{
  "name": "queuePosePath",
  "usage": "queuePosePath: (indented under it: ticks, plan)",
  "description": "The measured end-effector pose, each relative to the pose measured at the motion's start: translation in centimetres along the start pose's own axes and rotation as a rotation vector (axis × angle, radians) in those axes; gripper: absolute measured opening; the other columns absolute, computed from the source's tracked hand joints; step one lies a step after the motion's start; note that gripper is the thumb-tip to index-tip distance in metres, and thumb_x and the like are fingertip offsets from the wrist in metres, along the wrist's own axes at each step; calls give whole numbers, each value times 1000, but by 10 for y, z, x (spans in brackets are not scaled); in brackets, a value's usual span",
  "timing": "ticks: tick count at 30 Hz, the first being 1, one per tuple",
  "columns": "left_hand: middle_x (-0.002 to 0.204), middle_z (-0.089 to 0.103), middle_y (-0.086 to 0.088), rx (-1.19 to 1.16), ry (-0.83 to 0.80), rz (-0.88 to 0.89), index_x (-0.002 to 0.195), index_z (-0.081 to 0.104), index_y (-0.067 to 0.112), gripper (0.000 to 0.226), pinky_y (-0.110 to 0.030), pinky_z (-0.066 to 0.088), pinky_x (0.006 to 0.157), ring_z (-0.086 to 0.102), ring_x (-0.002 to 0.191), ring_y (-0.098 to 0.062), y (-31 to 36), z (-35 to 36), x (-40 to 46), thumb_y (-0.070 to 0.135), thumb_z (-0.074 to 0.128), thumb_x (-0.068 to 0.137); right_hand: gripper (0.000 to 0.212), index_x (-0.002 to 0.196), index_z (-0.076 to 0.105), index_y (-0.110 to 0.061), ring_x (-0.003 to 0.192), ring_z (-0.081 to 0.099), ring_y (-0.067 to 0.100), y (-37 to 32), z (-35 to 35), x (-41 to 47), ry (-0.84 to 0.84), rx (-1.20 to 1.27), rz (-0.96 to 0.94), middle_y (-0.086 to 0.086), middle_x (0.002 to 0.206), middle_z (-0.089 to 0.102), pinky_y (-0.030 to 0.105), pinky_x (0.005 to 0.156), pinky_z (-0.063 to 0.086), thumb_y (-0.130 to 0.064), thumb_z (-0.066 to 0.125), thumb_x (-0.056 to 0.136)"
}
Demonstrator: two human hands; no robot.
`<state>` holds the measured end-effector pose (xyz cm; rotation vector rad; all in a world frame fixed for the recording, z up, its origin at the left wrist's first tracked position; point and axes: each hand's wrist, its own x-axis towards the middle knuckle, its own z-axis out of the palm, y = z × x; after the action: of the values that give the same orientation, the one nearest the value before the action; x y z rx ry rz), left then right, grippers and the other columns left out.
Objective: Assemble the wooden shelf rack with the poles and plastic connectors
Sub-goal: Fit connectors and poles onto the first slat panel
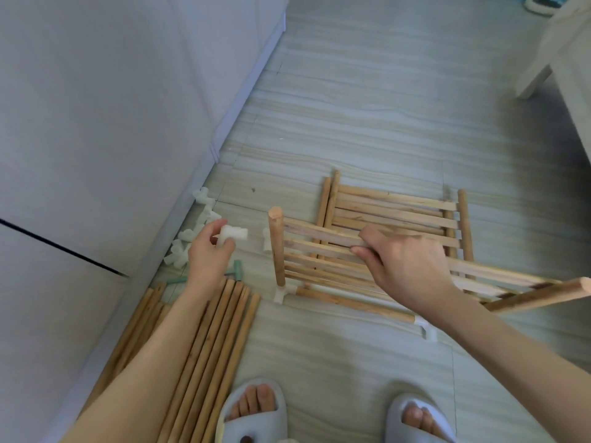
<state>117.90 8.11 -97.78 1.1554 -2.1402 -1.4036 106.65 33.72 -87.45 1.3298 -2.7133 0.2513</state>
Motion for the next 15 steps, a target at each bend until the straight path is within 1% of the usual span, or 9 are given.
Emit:
queuePosePath:
  ticks: [2, 4, 5, 6, 8, 10, 11, 13, 15]
  plan:
    - [124, 58, 3, -108, 16, 18, 129, 53, 23, 40, -28, 46, 89, 54, 107, -13, 18, -17, -13, 12, 52, 91, 25, 67, 57, -10, 25, 42, 24, -2, -2, -1, -23, -8, 12, -1, 38, 46, 10, 42, 12, -21, 79, 72]
    - [117, 62, 5, -224, 33, 30, 127, 56, 29, 35, -26, 49, 83, 58, 94, -5, 36, -30, -24, 20, 50, 94, 24, 69, 58, -10, 29, 46, 26, -3, -3, -2, -24, -10, 26, 0, 42, 50, 12, 43, 9, -23, 77, 76]
    - [112, 64, 5, -296, 37, 32, 125, 58, 31, 32, -25, 50, 80, 59, 87, -3, 46, -35, -29, 23, 49, 95, 22, 73, 58, -10, 34, 49, 27, -3, -3, -3, -9, -11, 27, 0, 45, 52, 13, 43, 9, -25, 73, 81]
    - [111, 65, 4, -364, 32, 34, 121, 60, 34, 30, -25, 51, 80, 59, 84, -5, 56, -38, -34, 25, 47, 96, 21, 77, 58, -11, 40, 53, 28, -3, -1, -4, 7, -24, 23, 0, 50, 53, 15, 42, 9, -28, 66, 86]
    - [113, 65, 5, -447, -21, 69, 112, 64, 40, 28, -24, 51, 79, 63, 91, -8, 77, -42, -42, 27, 44, 98, 25, 89, 54, -16, 55, 59, 30, -3, -1, -5, -43, -41, 31, -3, 59, 51, 21, 42, 12, -38, 46, 96]
    - [114, 65, 6, -484, -101, 129, 107, 64, 43, 28, -19, 52, 77, 64, 98, -6, 94, -41, -50, 29, 42, 99, 30, 97, 50, -20, 64, 60, 28, -1, 1, -6, -84, -62, 39, -6, 65, 47, 24, 42, 15, -44, 32, 98]
    - [113, 65, 7, -498, -127, 151, 107, 65, 42, 28, -17, 51, 77, 63, 100, -5, 102, -39, -53, 30, 41, 99, 30, 98, 50, -20, 65, 60, 27, -1, 1, -6, -93, -60, 45, -7, 66, 45, 24, 42, 14, -44, 31, 99]
    - [109, 65, 5, -530, -150, 178, 108, 65, 36, 28, -17, 51, 78, 63, 99, -5, 113, -32, -60, 27, 39, 100, 29, 97, 51, -18, 63, 60, 28, -2, 1, -6, -95, -58, 46, -7, 65, 43, 24, 41, 13, -42, 35, 99]
    - [106, 64, 7, -488, -135, 217, 106, 63, 36, 30, -19, 51, 79, 63, 95, -2, 122, -25, -66, 24, 36, 102, 25, 91, 55, -14, 54, 59, 29, -2, 0, -6, -68, -46, 23, -3, 60, 51, 21, 42, 10, -36, 46, 96]
